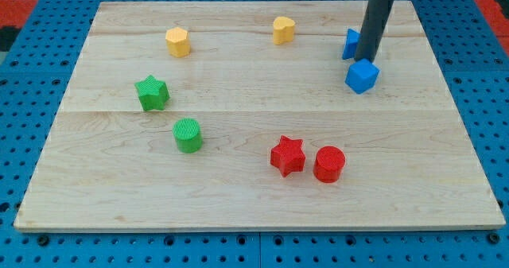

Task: Move the blue cube to the bottom right of the blue triangle

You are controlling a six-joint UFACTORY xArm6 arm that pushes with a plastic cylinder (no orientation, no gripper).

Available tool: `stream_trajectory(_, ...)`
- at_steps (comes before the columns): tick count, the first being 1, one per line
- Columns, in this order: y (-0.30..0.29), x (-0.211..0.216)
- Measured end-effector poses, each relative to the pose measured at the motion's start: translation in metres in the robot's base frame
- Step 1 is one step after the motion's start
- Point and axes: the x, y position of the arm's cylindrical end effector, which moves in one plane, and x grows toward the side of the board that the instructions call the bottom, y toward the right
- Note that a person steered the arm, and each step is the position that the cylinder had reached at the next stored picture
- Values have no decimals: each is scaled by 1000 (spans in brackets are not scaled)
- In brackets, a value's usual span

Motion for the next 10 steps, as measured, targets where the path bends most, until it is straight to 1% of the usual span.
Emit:
stream_trajectory(2, -50, 16)
stream_trajectory(3, -65, 36)
stream_trajectory(4, -32, 49)
stream_trajectory(5, -25, 58)
stream_trajectory(6, -33, 83)
stream_trajectory(7, -18, 83)
stream_trajectory(8, 13, 80)
stream_trajectory(9, 25, 70)
stream_trajectory(10, 25, 55)
